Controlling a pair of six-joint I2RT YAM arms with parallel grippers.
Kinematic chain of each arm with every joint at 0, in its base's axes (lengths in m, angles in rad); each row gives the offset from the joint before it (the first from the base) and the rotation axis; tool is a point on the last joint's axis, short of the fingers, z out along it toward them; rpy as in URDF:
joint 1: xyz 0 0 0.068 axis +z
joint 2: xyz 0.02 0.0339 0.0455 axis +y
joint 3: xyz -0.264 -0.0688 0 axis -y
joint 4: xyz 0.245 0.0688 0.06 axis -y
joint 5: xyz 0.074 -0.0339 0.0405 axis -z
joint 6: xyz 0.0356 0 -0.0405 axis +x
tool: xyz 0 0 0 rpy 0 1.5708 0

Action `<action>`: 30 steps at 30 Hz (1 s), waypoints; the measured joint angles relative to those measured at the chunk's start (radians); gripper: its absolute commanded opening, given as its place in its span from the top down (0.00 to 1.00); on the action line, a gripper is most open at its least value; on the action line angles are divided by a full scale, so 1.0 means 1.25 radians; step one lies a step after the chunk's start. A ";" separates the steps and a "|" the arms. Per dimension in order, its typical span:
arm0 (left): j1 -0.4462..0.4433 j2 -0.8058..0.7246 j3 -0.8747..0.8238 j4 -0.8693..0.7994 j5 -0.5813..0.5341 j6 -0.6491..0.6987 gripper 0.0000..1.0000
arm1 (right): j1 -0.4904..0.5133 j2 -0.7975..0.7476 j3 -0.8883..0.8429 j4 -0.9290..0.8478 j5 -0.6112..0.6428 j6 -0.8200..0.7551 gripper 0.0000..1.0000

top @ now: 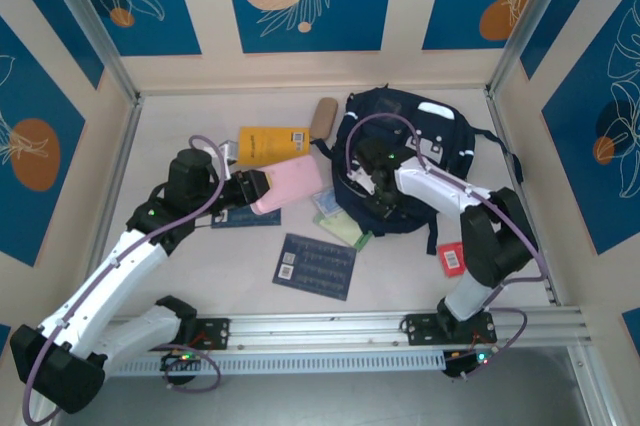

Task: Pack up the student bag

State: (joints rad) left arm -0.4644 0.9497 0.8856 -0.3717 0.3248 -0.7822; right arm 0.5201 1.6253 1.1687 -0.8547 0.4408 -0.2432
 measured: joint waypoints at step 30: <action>0.001 0.095 0.113 -0.004 0.022 -0.020 0.79 | -0.323 -0.144 0.372 -0.009 -0.380 0.508 1.00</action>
State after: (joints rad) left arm -0.4637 1.0687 1.0271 -0.3763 0.3527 -0.8066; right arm 0.1158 1.4452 1.6341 -0.8661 -0.0345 0.3920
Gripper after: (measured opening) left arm 0.326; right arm 0.056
